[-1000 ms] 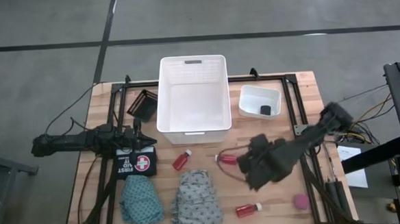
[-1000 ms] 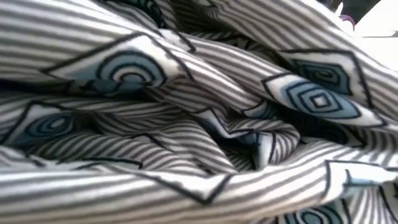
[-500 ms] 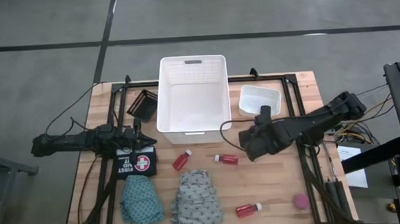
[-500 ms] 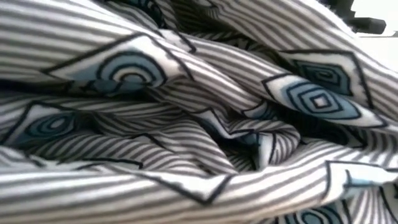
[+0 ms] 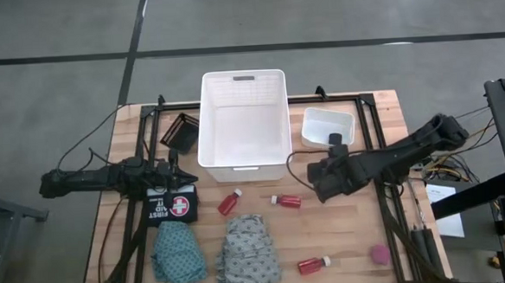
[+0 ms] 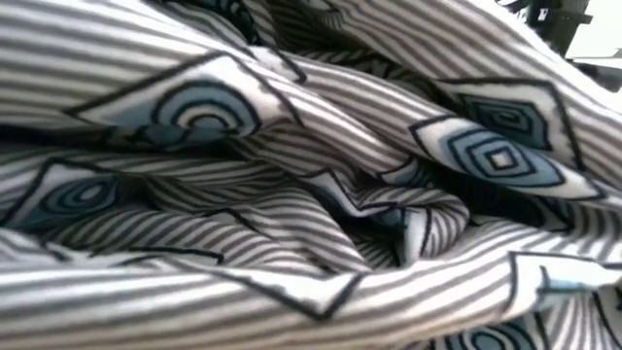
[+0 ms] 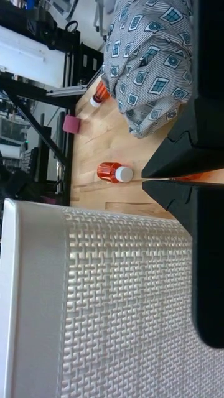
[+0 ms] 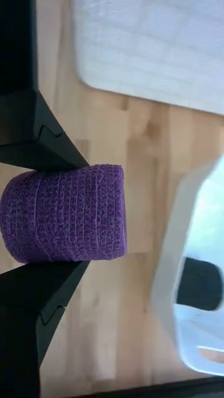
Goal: Pick & Place Medicine items
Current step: Put the violet bandage into the white bin
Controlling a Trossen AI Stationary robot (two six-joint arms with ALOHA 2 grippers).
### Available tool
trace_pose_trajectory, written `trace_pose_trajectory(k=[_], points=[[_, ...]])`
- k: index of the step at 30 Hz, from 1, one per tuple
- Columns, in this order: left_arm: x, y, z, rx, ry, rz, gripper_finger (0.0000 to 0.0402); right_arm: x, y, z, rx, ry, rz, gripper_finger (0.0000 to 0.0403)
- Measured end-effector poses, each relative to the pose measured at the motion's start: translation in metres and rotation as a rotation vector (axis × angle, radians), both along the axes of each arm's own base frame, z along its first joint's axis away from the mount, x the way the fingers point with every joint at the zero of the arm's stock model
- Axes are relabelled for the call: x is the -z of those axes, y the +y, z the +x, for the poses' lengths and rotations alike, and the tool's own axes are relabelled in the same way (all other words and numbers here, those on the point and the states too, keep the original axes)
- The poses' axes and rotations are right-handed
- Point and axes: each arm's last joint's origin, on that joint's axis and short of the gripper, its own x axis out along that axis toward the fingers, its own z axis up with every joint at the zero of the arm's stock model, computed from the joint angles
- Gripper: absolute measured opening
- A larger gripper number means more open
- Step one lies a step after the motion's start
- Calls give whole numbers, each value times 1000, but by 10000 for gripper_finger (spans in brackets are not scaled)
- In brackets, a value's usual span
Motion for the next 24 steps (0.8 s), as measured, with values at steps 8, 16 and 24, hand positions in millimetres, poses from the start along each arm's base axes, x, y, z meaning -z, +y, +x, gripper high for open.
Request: trace_pose_trajectory(k=[8,16,24], points=[[0,0,0,1,0,0,21,-19,-37,-25,52,-88,-88,199],[0,0,0,0,0,0,21,-19,-92,-38,61,-124,-55,199],[0,0,0,0,0,0,21,5,-154,-51,92,-209,131,199]])
